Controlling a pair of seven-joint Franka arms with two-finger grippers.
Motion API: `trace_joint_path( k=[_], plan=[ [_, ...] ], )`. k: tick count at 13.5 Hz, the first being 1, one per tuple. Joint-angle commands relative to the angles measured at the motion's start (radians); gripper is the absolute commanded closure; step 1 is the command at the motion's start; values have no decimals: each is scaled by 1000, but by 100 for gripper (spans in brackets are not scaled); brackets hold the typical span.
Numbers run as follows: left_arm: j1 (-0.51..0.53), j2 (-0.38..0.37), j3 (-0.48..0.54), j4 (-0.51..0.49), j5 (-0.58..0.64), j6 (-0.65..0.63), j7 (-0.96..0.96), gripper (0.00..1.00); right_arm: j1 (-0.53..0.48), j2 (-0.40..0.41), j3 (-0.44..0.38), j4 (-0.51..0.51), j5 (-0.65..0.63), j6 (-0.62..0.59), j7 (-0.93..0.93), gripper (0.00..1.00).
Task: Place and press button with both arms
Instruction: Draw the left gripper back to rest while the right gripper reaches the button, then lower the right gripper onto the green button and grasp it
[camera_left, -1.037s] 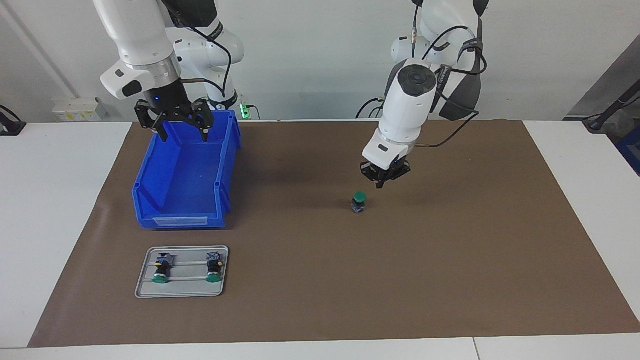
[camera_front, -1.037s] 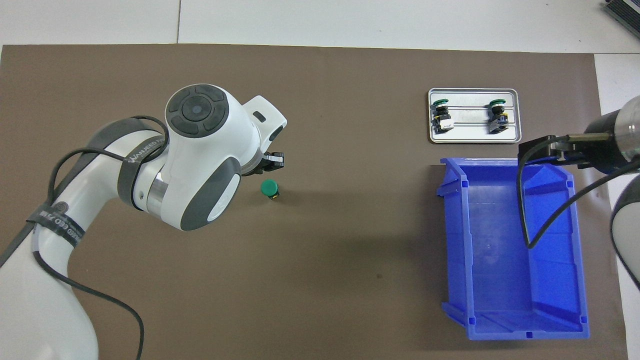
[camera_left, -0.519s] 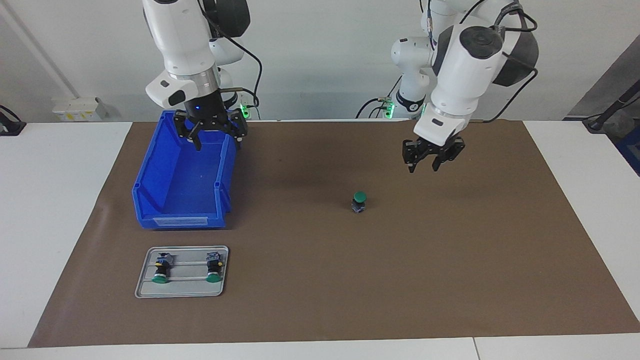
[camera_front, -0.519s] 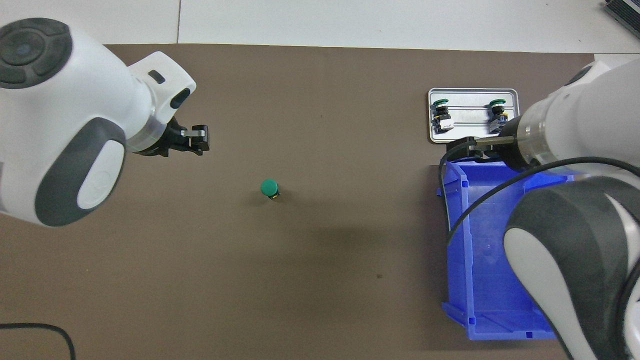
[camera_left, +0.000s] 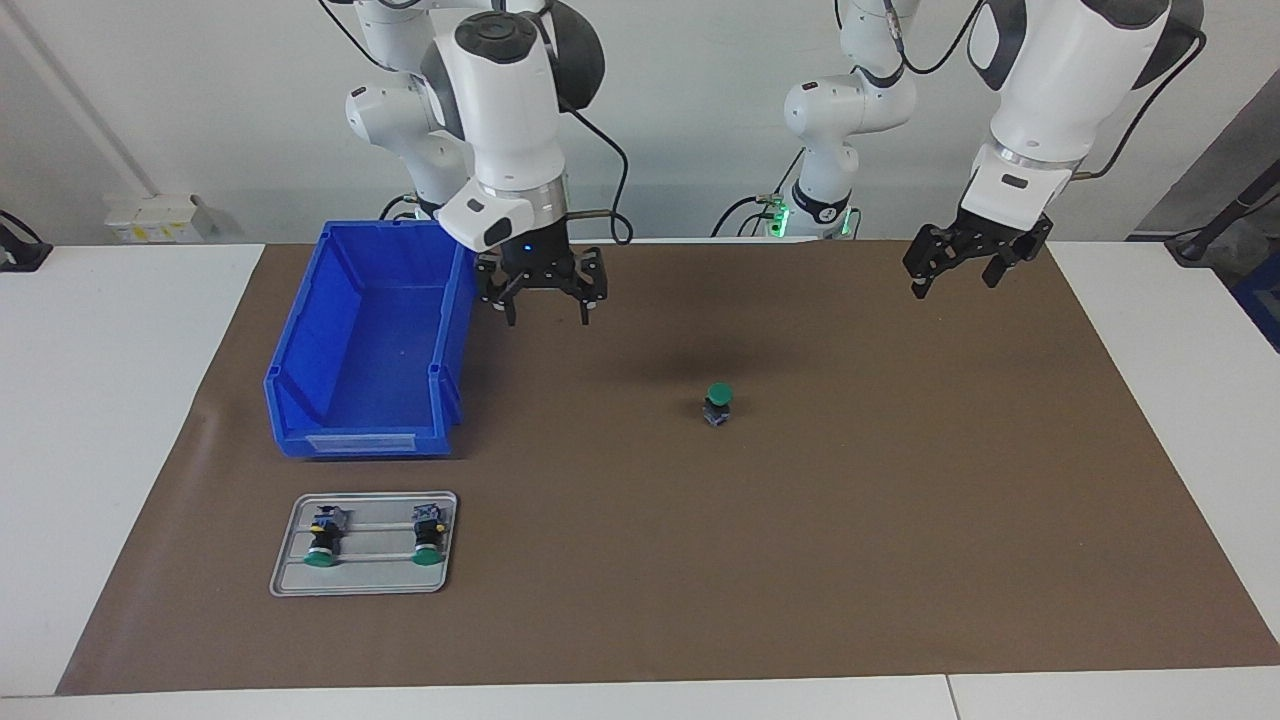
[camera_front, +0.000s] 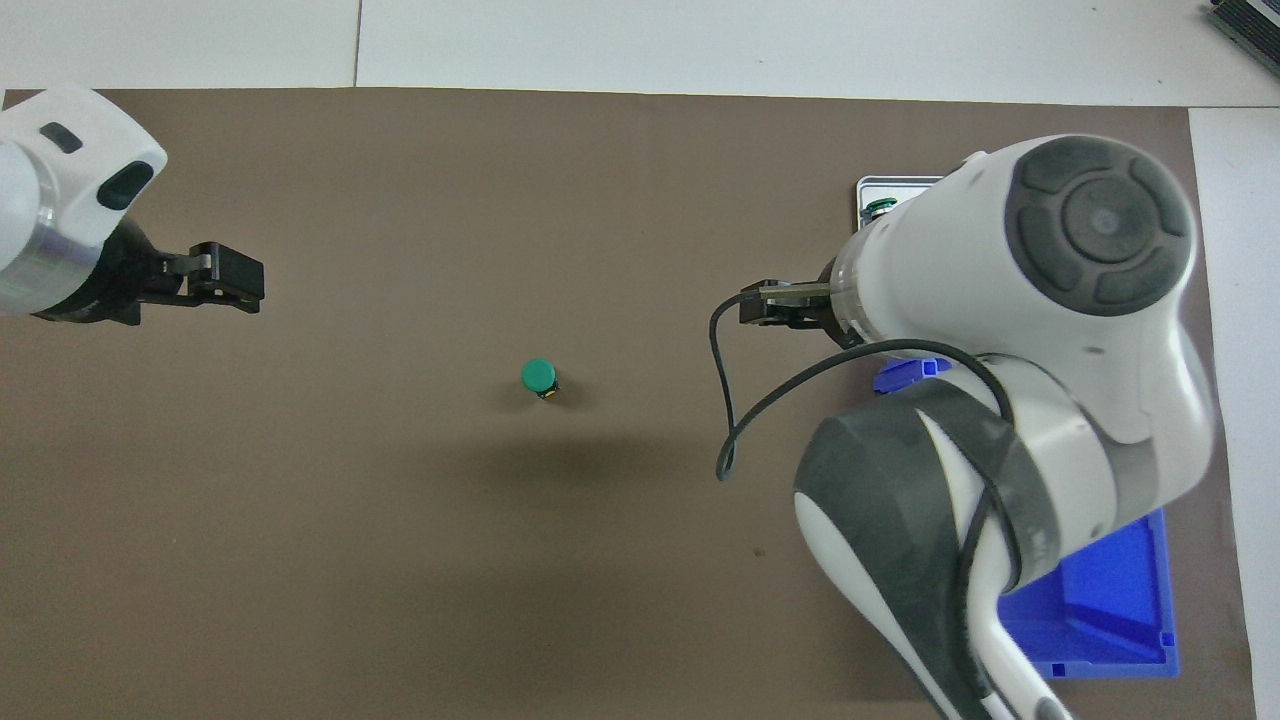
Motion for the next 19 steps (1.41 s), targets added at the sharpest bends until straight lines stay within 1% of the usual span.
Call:
trace_joint_path(
  k=[1, 4, 6, 8, 9, 11, 13, 14, 16, 18, 19],
  plan=[
    [1, -16, -13, -5, -2, -3, 7, 0, 74, 137, -2, 135, -1, -5, 77, 3],
    [3, -5, -11, 48, -60, -64, 7, 0, 130, 234, -2, 206, -4, 23, 159, 4],
    [0, 0, -14, 85, -59, -118, 18, 0, 147, 269, -2, 212, 2, 82, 210, 4],
    [-2, -3, -14, 85, -54, -120, 53, 0, 176, 304, -2, 214, -1, 107, 253, 5],
    [1, -6, -14, 74, -57, -114, 84, 0, 197, 346, -2, 230, -1, 124, 296, 5],
    [7, -14, -14, 55, -58, -108, 121, 0, 205, 416, -2, 253, -3, 162, 344, 5],
    [9, -22, -14, 27, -60, -88, 121, 0, 222, 433, -2, 253, -4, 202, 355, 6],
    [10, -31, -14, 4, -62, -70, 121, 0, 225, 444, -2, 252, -12, 211, 355, 6],
    [11, -57, -14, -50, -62, -25, 122, 0, 236, 481, -2, 250, -32, 268, 355, 8],
    [12, -74, -14, -91, -63, 12, 122, 0, 240, 490, -2, 246, -32, 293, 353, 9],
    [12, -80, -13, -105, -63, 18, 122, 0, 245, 484, -2, 226, -30, 322, 345, 9]
  ],
)
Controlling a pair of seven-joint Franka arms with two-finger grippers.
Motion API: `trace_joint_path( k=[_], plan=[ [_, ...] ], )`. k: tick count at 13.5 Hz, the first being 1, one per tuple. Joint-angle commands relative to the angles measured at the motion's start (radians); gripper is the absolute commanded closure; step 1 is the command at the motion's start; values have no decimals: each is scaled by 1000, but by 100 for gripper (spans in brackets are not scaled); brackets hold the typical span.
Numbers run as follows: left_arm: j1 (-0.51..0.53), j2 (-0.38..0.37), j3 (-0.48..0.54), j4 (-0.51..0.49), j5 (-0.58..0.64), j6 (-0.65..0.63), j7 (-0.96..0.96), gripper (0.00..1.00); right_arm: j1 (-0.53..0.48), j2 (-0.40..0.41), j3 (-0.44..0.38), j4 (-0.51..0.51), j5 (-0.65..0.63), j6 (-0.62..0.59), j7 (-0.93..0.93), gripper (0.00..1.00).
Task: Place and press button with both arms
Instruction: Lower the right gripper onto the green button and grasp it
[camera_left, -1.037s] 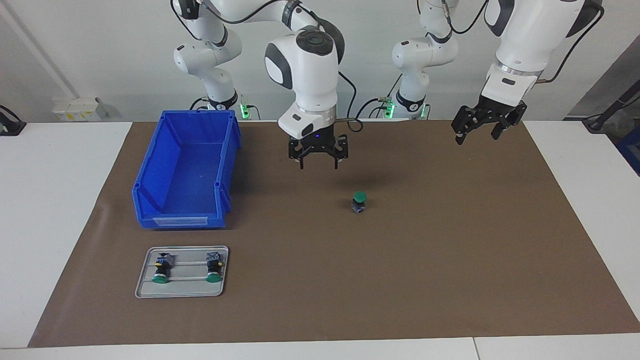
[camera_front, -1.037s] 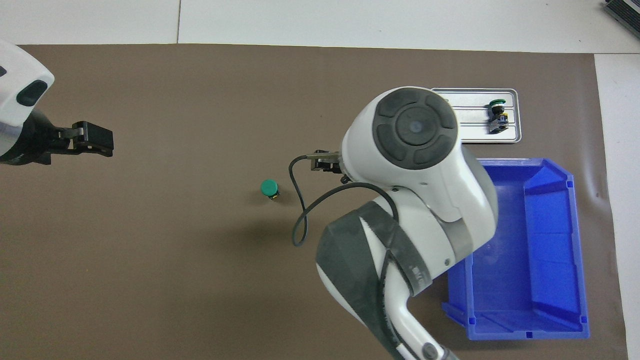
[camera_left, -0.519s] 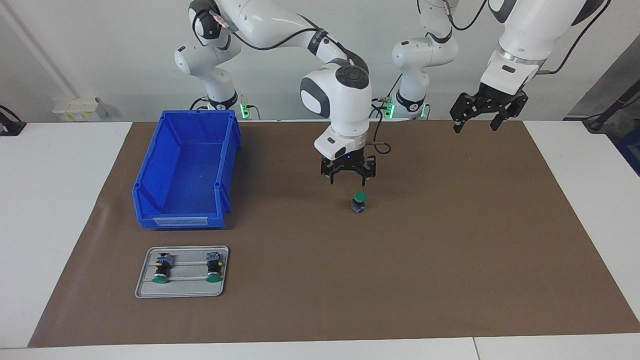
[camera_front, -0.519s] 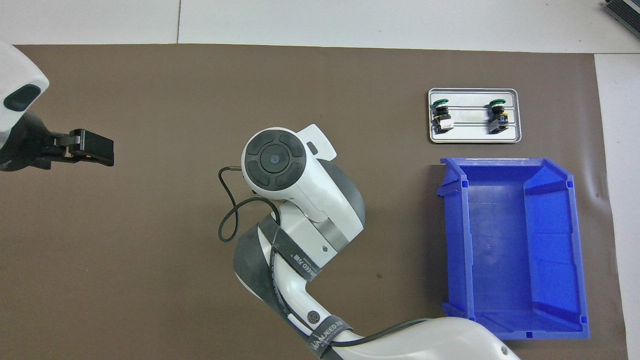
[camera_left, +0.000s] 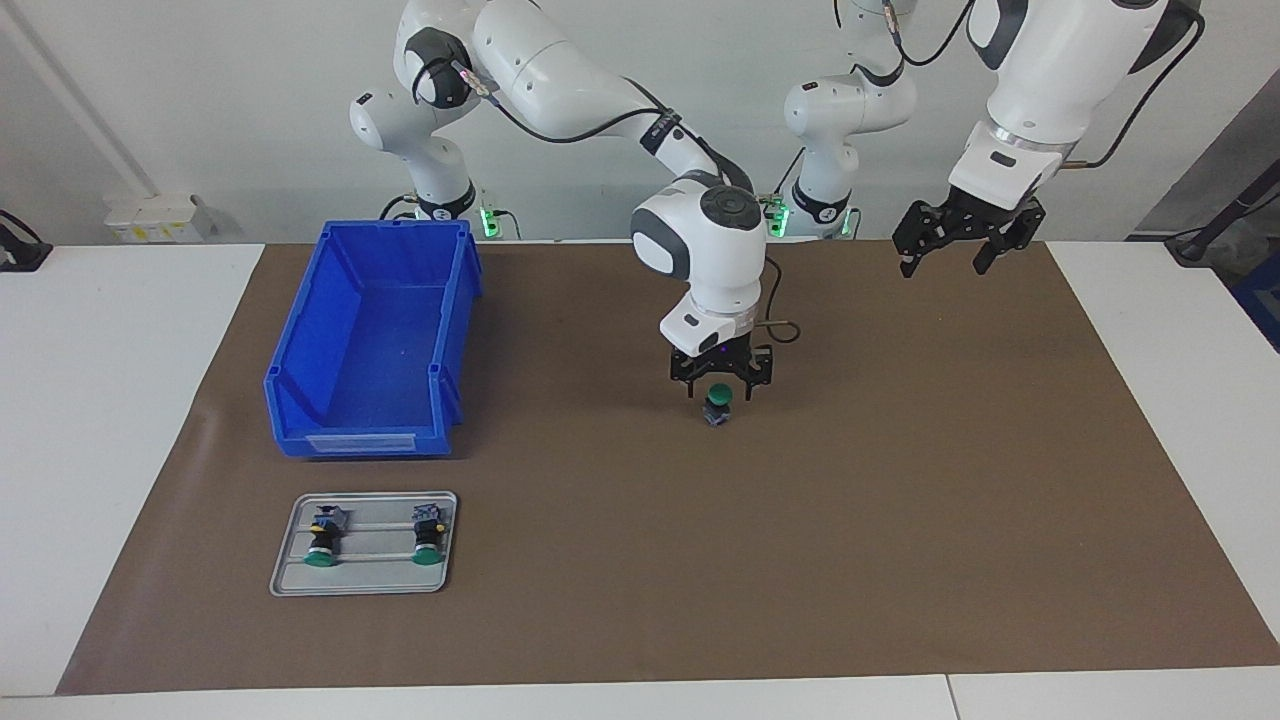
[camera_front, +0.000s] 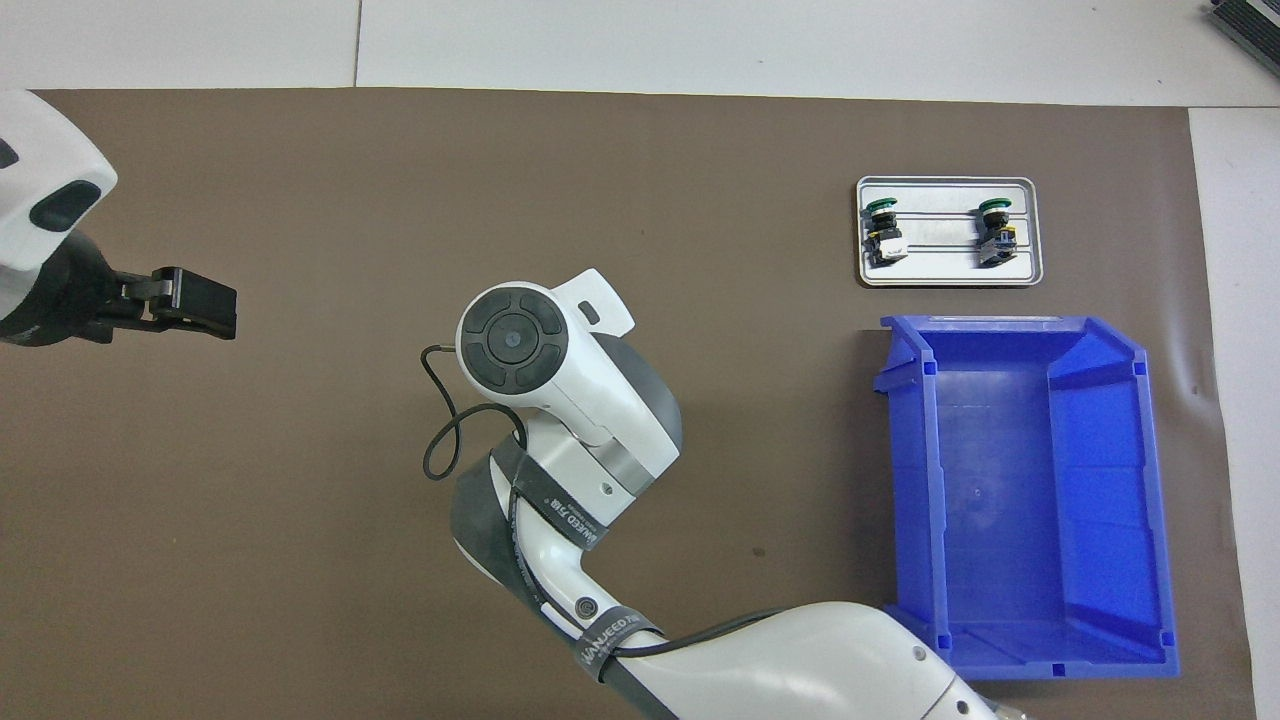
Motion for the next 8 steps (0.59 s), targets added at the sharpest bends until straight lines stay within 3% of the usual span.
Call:
trace_joint_path(
  k=[1, 4, 8],
  plan=[
    [14, -59, 0, -86, -18, 47, 20, 0, 9, 8, -2, 0, -21, 37, 11, 11],
    [15, -59, 2, -106, -18, 53, 19, 0, 7, 7, -2, -1, -53, 30, 3, 22],
    [35, -59, 5, -127, -18, 58, 19, 0, 26, 2, -2, -34, -57, 29, -6, 23]
  ],
)
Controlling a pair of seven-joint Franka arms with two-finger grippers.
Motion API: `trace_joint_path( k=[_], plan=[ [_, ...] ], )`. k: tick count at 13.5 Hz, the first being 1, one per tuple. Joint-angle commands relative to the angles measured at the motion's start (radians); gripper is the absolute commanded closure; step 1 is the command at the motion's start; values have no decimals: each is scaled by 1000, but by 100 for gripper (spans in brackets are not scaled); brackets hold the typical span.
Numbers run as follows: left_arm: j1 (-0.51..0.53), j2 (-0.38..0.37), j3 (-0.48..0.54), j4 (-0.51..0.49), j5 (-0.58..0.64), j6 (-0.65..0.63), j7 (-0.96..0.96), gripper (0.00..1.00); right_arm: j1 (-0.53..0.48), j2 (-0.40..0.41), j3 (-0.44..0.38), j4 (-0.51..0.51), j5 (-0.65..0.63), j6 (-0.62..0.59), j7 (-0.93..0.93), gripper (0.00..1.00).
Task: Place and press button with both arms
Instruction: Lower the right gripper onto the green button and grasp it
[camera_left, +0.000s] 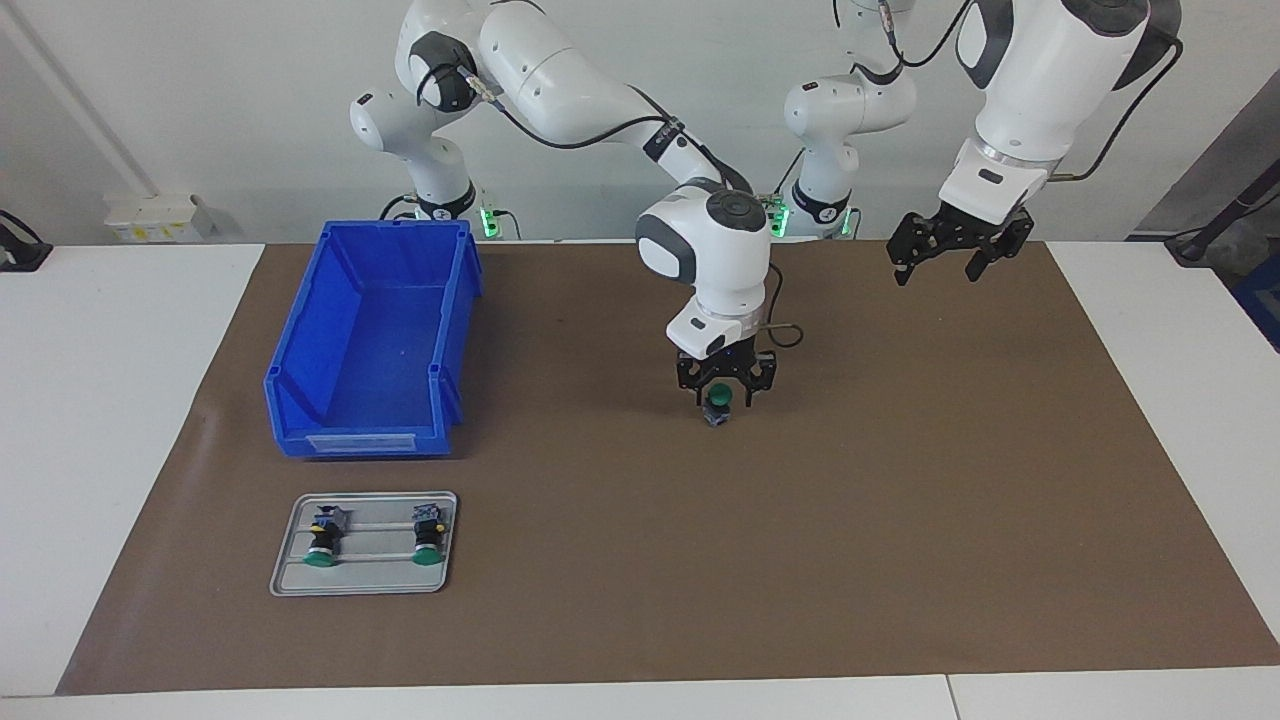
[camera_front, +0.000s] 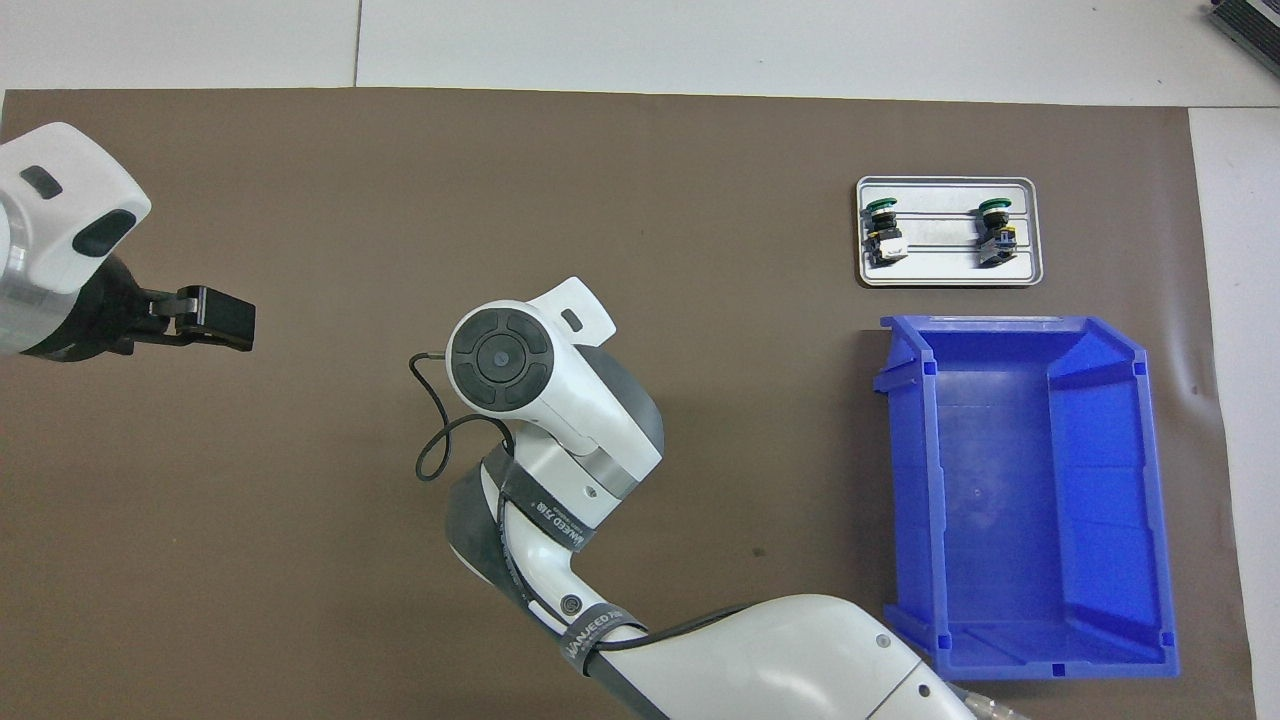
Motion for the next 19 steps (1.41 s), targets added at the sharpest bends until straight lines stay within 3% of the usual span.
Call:
trace_joint_path(
  k=[1, 6, 9, 11, 12, 15, 19],
  plan=[
    [28, -36, -2, -57, -17, 28, 20, 0, 15, -6, -2, -23, -15, 0, -4, 24],
    [29, -42, 1, -72, -18, 30, 26, 0, 16, -9, -2, -34, -18, -5, -8, 29],
    [28, -43, 1, -72, -18, 30, 30, 0, 18, -11, -2, -34, -20, -17, -27, 51],
    [29, -43, 5, -72, -18, 31, 30, 0, 16, -12, -2, -31, -20, -26, -33, 90],
    [29, -43, 7, -61, -17, 22, 20, 0, 15, -20, -2, -29, -20, -28, -35, 100],
    [35, -43, 7, -61, -17, 17, 22, 0, -7, -79, -4, -34, -11, -47, -50, 100],
    [35, -43, 7, -61, -17, 16, 22, 0, -114, -242, -4, -112, 26, -101, -90, 100]
  ],
)
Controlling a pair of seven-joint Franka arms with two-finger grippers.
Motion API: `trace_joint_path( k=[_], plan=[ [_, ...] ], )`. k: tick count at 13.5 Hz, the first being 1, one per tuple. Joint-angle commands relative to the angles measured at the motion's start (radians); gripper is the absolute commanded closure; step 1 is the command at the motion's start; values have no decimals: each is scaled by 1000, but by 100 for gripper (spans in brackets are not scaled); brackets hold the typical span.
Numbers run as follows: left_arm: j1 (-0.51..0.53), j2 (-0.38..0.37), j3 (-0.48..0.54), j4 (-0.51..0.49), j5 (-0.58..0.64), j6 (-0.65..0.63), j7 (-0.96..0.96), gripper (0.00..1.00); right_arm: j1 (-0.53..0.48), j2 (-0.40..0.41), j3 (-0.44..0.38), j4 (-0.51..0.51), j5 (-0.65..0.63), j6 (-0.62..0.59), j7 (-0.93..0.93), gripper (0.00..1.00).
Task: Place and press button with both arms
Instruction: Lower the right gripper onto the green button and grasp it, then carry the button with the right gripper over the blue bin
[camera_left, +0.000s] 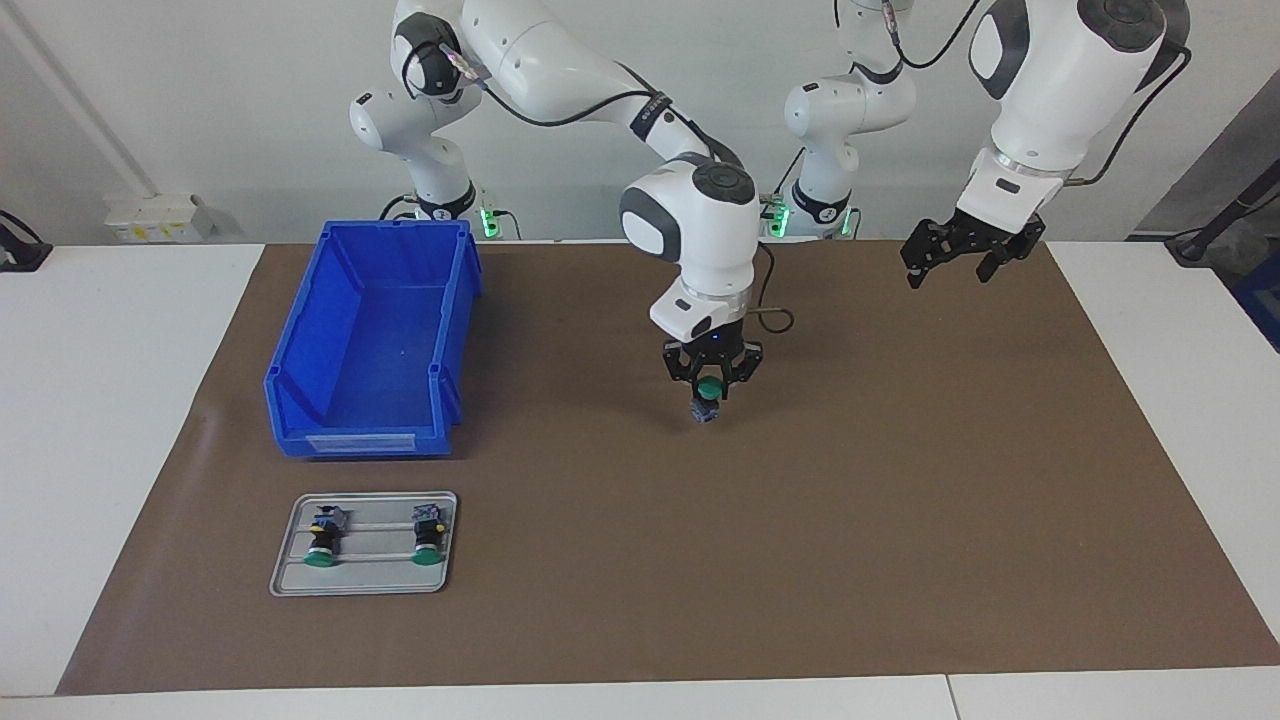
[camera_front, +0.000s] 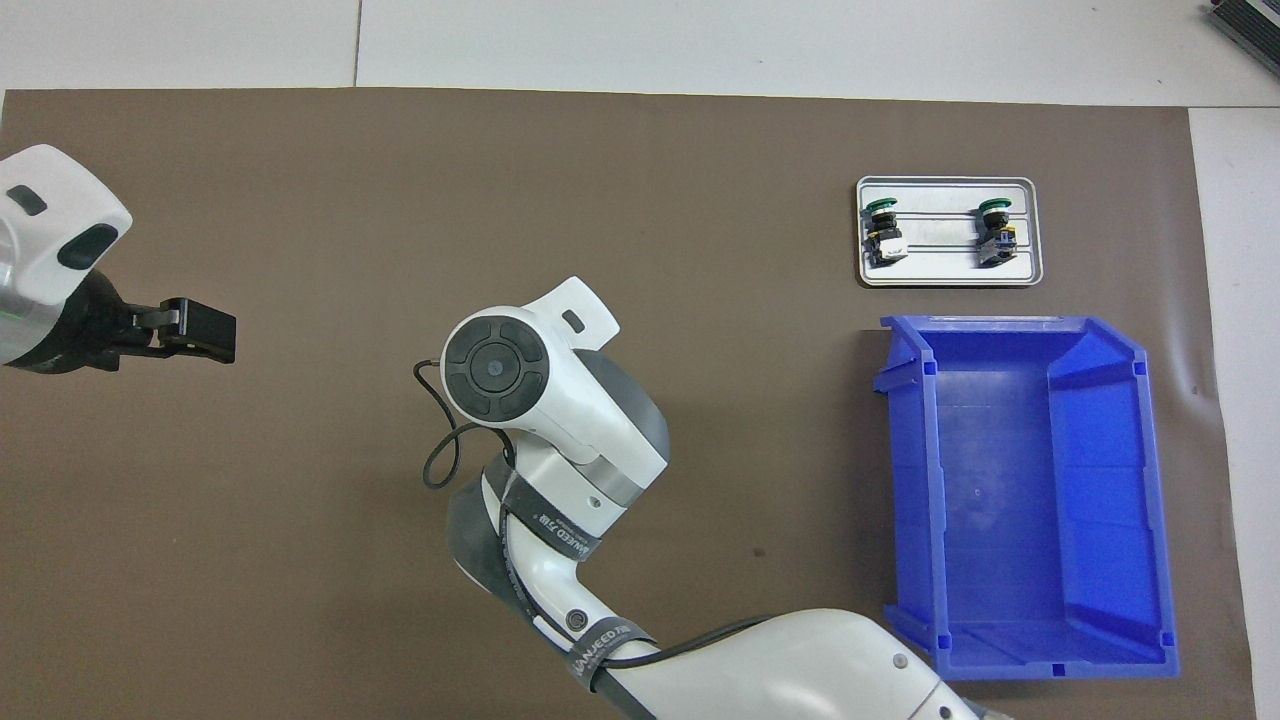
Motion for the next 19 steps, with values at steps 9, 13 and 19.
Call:
trace_joint_path(
  k=[9, 13, 19],
  plan=[
    [14, -31, -3, -32, -14, 11, 16, 0, -382, -546, 10, -547, 128, -27, -423, 100],
    [14, -31, -3, -32, -15, 11, 16, 0, -580, -627, 7, -689, 237, -27, -716, 100],
    [14, -31, -3, -32, -14, 11, 16, 0, -719, -649, 2, -823, 238, 28, -819, 100]
  ],
)
